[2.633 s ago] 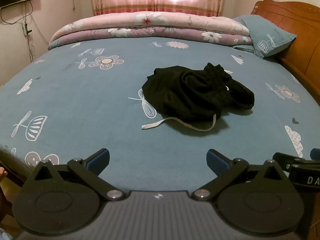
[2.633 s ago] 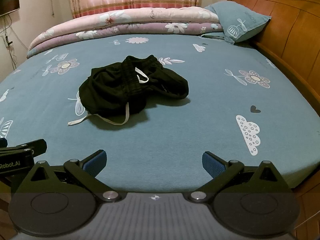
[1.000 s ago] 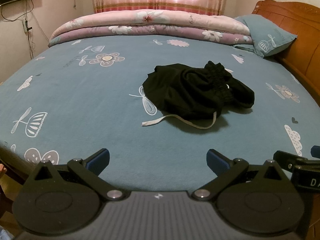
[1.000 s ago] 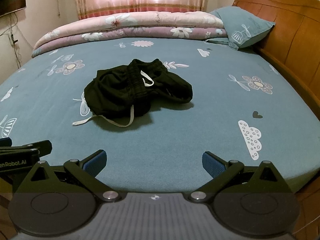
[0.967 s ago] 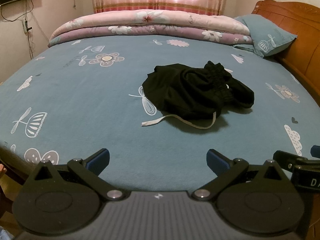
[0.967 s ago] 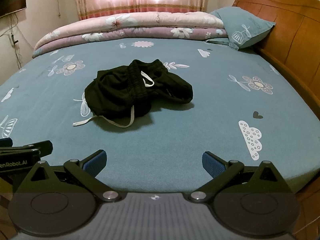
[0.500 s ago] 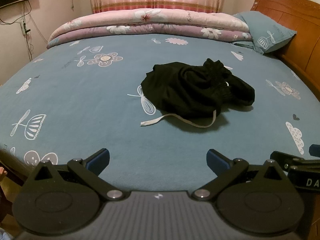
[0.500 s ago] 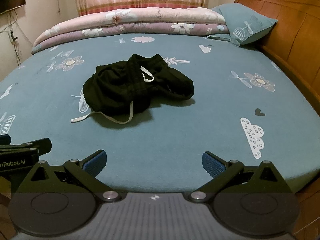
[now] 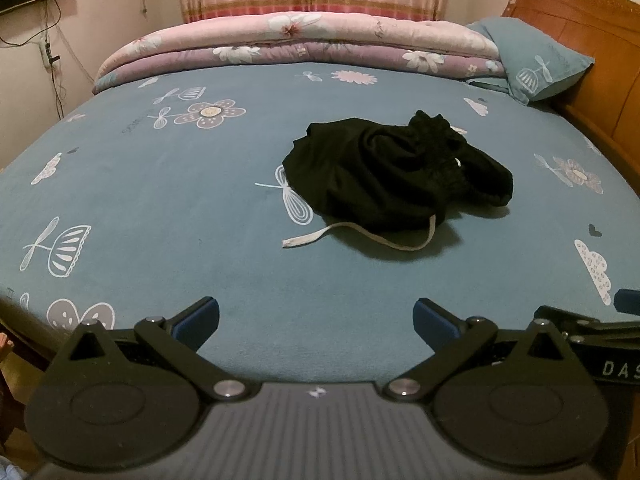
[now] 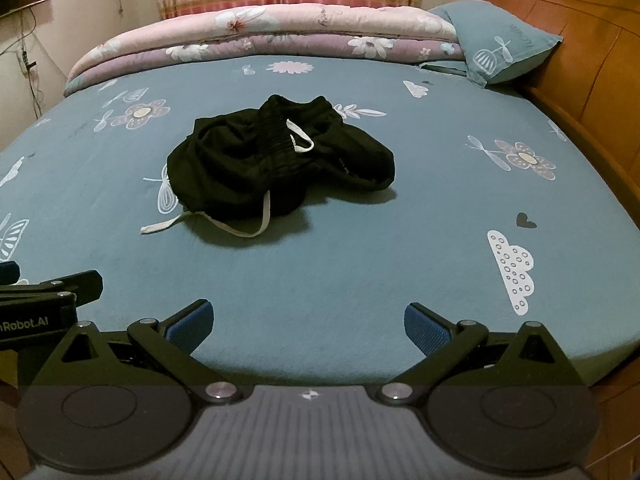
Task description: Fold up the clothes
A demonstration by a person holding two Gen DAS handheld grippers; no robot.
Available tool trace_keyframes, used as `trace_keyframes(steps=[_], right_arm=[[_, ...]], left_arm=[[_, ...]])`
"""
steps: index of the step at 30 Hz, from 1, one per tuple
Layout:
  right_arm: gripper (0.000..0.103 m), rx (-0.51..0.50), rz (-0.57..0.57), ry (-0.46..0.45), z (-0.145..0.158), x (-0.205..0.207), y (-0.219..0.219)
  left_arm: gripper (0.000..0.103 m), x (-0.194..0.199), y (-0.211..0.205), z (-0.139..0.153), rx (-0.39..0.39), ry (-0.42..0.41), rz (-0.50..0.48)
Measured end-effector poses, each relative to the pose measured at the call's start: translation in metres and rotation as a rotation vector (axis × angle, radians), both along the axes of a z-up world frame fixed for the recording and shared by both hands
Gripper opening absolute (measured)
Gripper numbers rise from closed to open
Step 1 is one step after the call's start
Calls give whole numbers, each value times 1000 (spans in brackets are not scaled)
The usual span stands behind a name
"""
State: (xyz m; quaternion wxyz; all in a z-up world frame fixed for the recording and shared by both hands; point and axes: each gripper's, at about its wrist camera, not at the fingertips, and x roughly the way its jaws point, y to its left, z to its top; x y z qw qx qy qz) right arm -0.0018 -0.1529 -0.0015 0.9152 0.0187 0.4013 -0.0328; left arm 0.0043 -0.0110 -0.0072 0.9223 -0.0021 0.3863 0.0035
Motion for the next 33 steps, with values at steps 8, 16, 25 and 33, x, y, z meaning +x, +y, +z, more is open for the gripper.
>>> trace_keyframes(steps=[8, 16, 25, 33], right_arm=[[103, 2, -4, -8, 1, -2, 0], [103, 54, -11, 2, -2, 1, -7], [103, 33, -9, -1, -3, -1, -4], [103, 27, -13, -5, -4, -1, -5]], left_arm=[[102, -3, 0, 1, 5, -6, -6], [102, -2, 1, 0, 10, -8, -13], [102, -4, 4, 1, 6, -11, -15], [102, -4, 9, -1, -44, -23, -35]])
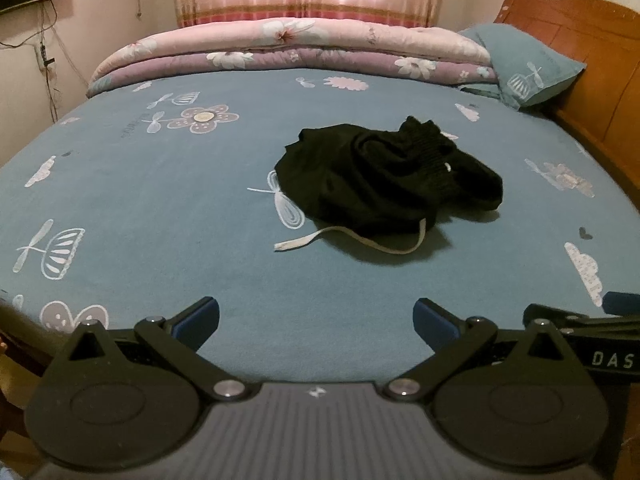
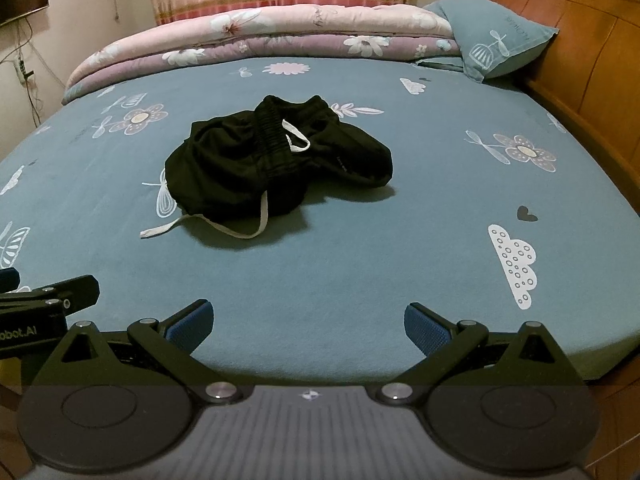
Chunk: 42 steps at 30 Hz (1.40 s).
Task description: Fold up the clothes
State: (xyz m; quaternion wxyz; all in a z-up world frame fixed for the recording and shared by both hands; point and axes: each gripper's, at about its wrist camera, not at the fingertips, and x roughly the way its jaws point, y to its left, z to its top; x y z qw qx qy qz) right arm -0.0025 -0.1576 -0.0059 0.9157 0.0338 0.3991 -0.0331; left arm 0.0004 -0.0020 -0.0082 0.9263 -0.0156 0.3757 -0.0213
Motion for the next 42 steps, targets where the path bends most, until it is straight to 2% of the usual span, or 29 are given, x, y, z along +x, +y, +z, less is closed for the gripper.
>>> trace_keyframes(steps=[4, 10, 14, 25, 30, 36, 38, 42], right_arm=[[103, 1, -3, 9, -4, 4, -1], [103, 7, -8, 36, -13, 10, -3], [103, 18, -13, 35, -15, 11, -5], [103, 31, -21, 57, -20, 23, -6], [103, 40, -10, 61, -23, 34, -4], [103, 112, -28, 11, -20, 46, -15], [103, 155, -40, -26, -16, 50, -22], [103, 241, -56, -124, -12, 58, -39]], left_arm=[[102, 4, 4, -5, -47, 14, -10], [102, 10, 3, -14, -37, 36, -4], [102, 10, 5, -16, -70, 31, -12], [102, 16, 7, -17, -37, 42, 0], [102, 24, 10, -17, -45, 40, 0], [102, 39, 5, -21, -24, 16, -45], [102, 45, 5, -23, -62, 16, -72], [102, 68, 13, -30, -235, 83, -126]])
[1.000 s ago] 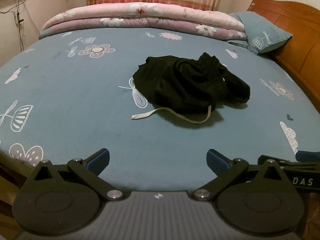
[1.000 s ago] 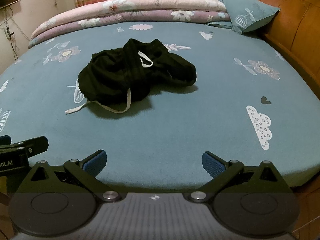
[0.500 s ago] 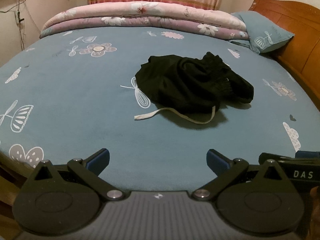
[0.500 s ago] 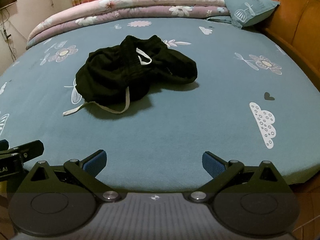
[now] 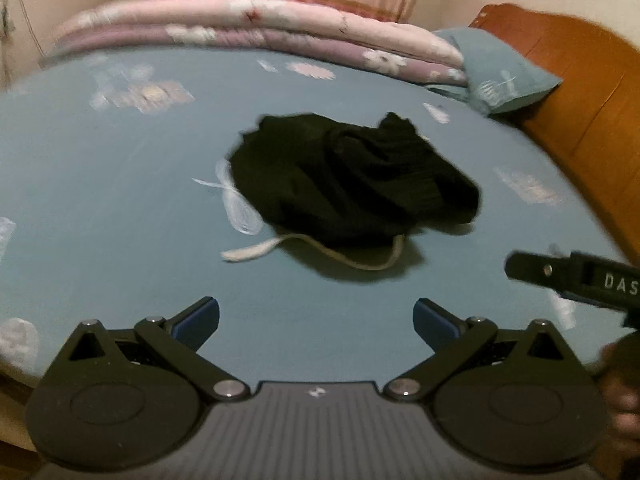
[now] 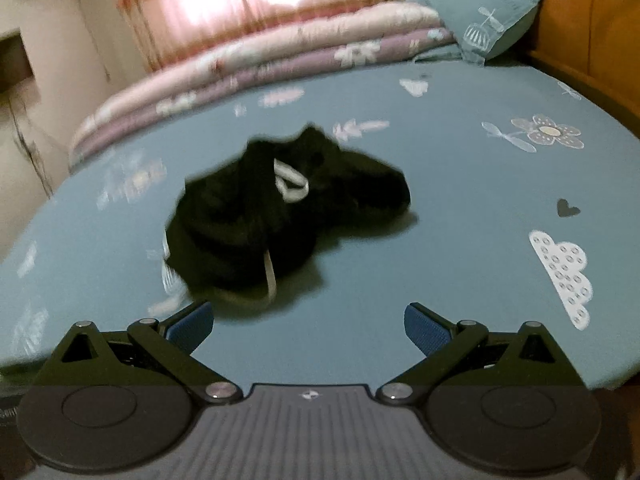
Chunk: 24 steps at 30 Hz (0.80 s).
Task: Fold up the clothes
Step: 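Move both grippers toward the crumpled black garment on the bed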
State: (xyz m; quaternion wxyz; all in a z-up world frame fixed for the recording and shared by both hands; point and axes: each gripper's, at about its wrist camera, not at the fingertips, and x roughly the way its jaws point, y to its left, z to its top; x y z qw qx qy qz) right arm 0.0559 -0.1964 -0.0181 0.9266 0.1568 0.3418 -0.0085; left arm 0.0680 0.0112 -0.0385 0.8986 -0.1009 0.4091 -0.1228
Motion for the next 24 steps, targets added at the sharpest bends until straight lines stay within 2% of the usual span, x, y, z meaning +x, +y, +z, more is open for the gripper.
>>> trace_keyframes(steps=[3, 7, 9, 14, 19, 24], right_arm=[[103, -6, 3, -44, -6, 10, -7], [103, -62, 0, -24, -17, 27, -11], [103, -83, -3, -12, -23, 35, -13], [103, -54, -23, 40, -41, 55, -23], [103, -66, -27, 48, -53, 63, -25], [103, -51, 14, 47, -57, 67, -24]], left_arm=[[102, 18, 4, -10, -101, 60, -36], [102, 38, 4, -26, -139, 96, -42], [102, 45, 3, -33, -116, 94, -29], [102, 60, 6, -43, -93, 80, 9], [102, 69, 0, -44, 15, 46, 53], [102, 73, -9, -44, 65, 35, 49]])
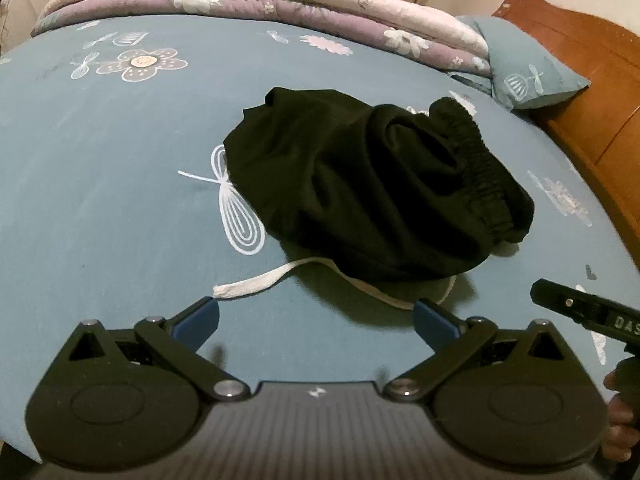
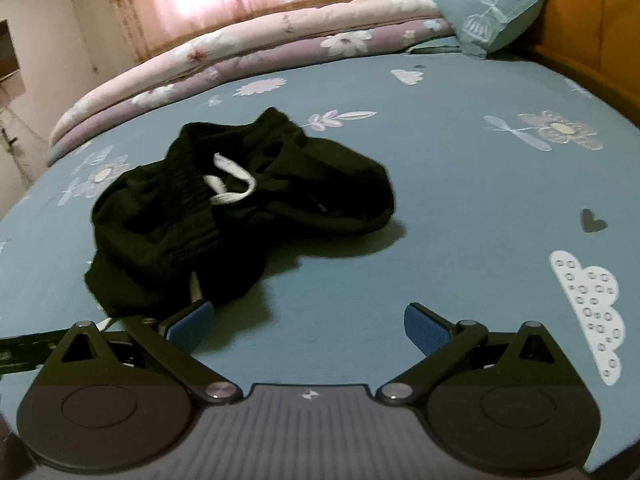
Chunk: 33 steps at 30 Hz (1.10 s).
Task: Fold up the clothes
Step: 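Move both grippers toward the crumpled black garment on the bed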
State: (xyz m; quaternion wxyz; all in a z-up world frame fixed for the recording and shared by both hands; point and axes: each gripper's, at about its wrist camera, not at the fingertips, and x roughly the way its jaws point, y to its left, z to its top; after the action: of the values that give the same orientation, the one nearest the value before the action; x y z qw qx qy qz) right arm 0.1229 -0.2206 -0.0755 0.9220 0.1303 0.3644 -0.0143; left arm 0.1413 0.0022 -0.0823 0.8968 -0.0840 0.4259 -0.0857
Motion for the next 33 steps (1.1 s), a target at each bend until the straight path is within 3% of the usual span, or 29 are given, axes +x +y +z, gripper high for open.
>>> trace_keyframes(steps=[3, 9, 15, 22, 23, 25, 27, 33], right_arm=[[103, 43, 16, 11, -3, 1, -2], [86, 137, 79, -13, 2, 4, -3], [81, 340, 133, -28, 9, 22, -6], [77, 588, 85, 25, -15, 59, -12], [75, 624, 76, 38, -19, 63, -13], [60, 684, 70, 49, -24, 67, -13], [50, 699, 64, 51, -24, 68, -11], [47, 670, 87, 26, -17, 73, -7]], left_arm=[[102, -2, -4, 0, 26, -27, 6], [102, -6, -7, 5, 115, -105, 5], [100, -12, -3, 14, 206, -195, -2], [100, -25, -1, 22, 263, -295, -60], [100, -28, -3, 22, 278, -321, -84], [101, -34, -6, 23, 306, -372, -128], [101, -34, -11, 23, 320, -382, -134], [101, -32, -26, 26, 315, -412, -189]])
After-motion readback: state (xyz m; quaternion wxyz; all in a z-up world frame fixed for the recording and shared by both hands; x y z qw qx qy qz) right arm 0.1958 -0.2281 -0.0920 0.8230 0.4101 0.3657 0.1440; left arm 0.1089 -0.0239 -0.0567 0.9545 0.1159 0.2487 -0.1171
